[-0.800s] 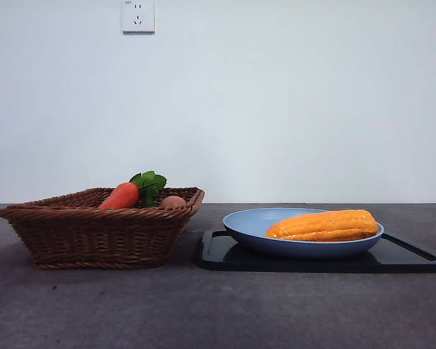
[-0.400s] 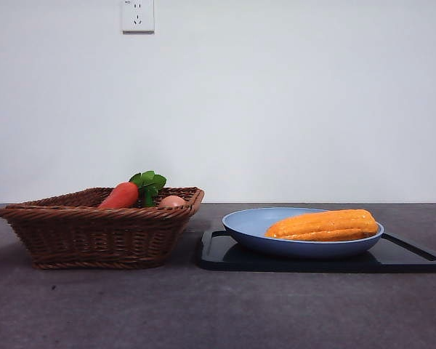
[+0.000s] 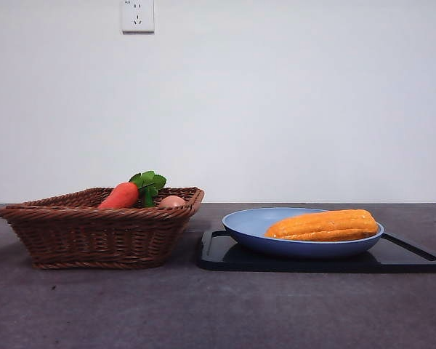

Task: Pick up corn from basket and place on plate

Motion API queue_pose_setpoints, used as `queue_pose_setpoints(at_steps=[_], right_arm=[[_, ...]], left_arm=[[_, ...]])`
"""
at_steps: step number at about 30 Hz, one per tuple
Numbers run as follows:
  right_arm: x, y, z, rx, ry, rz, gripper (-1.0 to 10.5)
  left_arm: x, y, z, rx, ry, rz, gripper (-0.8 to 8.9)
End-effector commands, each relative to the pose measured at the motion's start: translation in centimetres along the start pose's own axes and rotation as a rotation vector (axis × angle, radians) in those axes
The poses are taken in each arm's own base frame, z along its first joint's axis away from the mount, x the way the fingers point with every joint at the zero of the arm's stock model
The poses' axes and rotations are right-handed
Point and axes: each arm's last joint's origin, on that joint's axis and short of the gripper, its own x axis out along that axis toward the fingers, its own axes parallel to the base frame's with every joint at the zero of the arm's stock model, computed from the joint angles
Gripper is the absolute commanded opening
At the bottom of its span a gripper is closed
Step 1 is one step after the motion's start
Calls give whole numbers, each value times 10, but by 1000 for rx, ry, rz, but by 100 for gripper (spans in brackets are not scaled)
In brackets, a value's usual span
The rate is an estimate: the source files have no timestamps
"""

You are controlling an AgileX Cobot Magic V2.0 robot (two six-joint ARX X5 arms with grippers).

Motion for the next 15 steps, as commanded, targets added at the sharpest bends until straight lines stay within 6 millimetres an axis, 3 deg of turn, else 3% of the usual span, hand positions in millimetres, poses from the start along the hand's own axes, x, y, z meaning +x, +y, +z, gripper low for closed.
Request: queue_pose_setpoints(at_steps=[1, 9, 15], right_arm=[[-2, 2, 4, -20, -13, 5, 4], [-2, 2, 4, -20, -13, 5, 4], [-2, 2, 4, -20, -13, 5, 4]], left_arm=[[-5, 1, -20, -28, -26, 21, 4], [-15, -2, -76, -69, 9, 31, 4], [-18, -2, -99, -84, 34, 49, 4]])
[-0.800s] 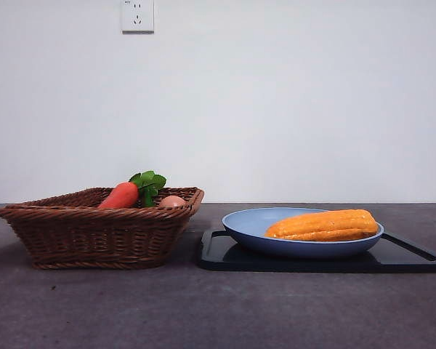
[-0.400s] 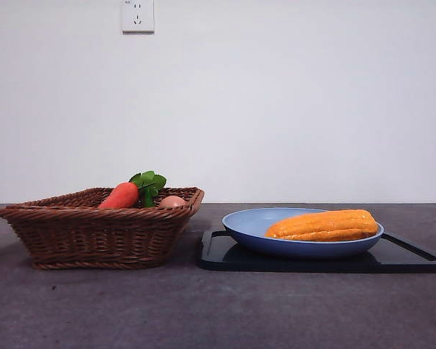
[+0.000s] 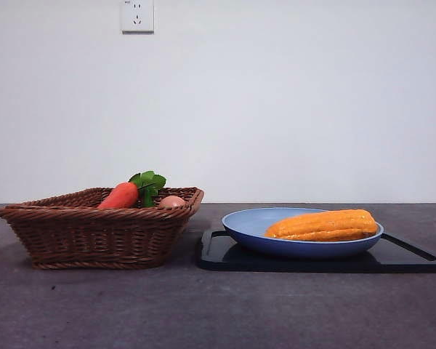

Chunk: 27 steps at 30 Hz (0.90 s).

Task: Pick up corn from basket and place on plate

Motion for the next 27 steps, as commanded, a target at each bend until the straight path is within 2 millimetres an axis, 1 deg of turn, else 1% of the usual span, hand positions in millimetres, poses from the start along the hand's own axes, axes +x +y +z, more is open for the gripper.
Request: queue_pose_setpoints(at_steps=[1, 8, 16, 27], right_arm=[[-2, 2, 4, -20, -13, 5, 4], [-2, 2, 4, -20, -13, 5, 4], [-2, 2, 4, -20, -13, 5, 4], [-2, 2, 4, -20, -13, 5, 4]], left_arm=[[-1, 1, -7, -14, 0, 9, 4], [-3, 1, -21, -39, 12, 11, 4], [-6, 1, -31, -50, 112, 17, 4], [-6, 1, -33, -52, 130, 17, 4]])
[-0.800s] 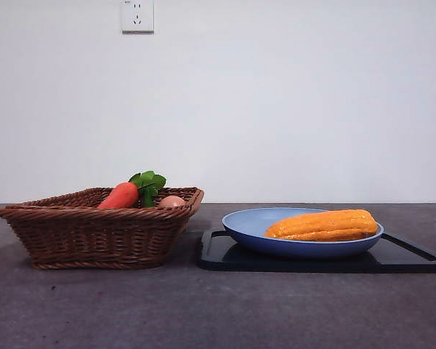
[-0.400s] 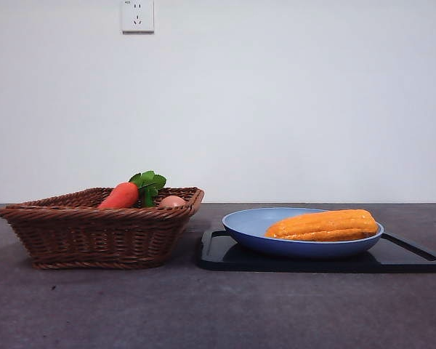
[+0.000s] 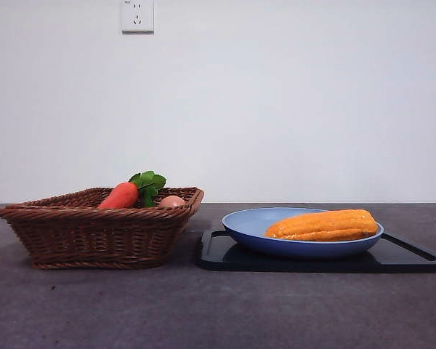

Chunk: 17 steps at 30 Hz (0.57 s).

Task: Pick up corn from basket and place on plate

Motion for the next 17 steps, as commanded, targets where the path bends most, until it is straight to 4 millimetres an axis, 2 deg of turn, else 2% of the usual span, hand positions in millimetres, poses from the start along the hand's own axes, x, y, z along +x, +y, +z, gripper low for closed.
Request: queue_pose_setpoints(at_steps=[1, 17], right_arm=[[-2, 2, 4, -20, -13, 5, 4], [-3, 2, 4, -61, -19, -22, 4]], left_arm=[[2, 1, -8, -4, 16, 4, 4], [2, 1, -8, -4, 16, 4, 4]])
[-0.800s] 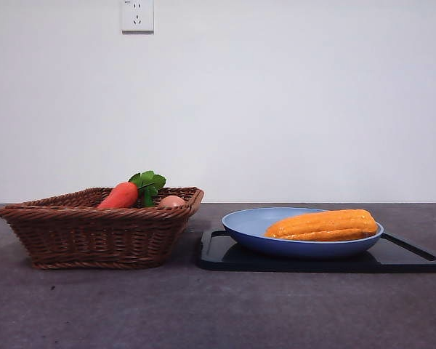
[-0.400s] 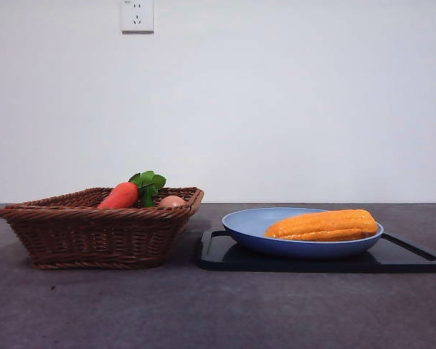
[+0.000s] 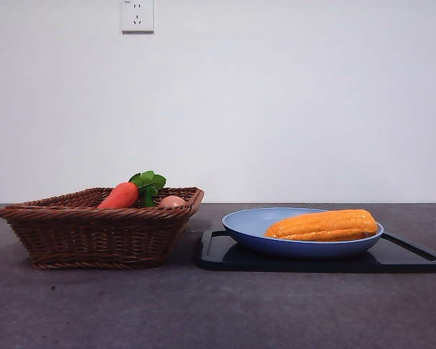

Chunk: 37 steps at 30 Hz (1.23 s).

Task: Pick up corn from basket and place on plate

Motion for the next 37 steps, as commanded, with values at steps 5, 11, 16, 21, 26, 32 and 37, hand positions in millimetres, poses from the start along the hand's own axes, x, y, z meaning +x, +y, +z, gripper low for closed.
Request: queue_pose_setpoints(at_steps=[5, 11, 16, 21, 26, 32, 37], right_arm=[[-18, 3, 6, -215, -184, -61, 4], [-29, -10, -5, -401, -516, -246, 4], [-17, -28, -34, -423, -684, -428, 4], [5, -46, -63, -382, -782, -612, 4], [32, -65, -91, -264, -845, -675, 4], [65, -86, -120, -199, -881, -685, 4], [84, -98, -137, -129, -861, -690, 4]], left_arm=[[2, 1, -8, -4, 16, 4, 4], [2, 1, -8, -4, 16, 4, 4], [2, 1, -8, -4, 16, 4, 4], [2, 1, -8, -4, 16, 4, 4], [2, 1, -8, -4, 16, 4, 4], [2, 1, -8, -4, 16, 4, 4], [2, 1, -8, -4, 16, 4, 4]])
